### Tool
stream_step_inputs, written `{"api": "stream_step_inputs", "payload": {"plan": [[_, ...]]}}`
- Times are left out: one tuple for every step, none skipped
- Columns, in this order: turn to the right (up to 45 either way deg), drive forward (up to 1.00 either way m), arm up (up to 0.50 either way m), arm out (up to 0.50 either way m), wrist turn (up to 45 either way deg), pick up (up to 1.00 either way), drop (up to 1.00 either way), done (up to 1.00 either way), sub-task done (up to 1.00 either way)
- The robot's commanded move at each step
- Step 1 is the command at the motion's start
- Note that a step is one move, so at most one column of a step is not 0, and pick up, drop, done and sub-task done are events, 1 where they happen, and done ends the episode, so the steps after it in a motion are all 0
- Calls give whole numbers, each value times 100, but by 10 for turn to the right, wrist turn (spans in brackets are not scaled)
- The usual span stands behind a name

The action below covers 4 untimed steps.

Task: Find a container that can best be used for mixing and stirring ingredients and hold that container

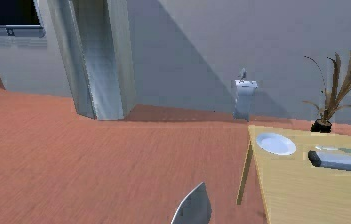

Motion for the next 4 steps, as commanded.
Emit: {"api": "stream_step_inputs", "payload": {"plan": [[0, 0, 0, 0, 450, 0, 0, 0, 0], [0, 0, 0, 0, 450, 0, 0, 0, 0], [0, 0, 0, 0, 450, 0, 0, 0, 0], [0, 0, 0, 2, 0, 0, 0, 0, 0]]}}
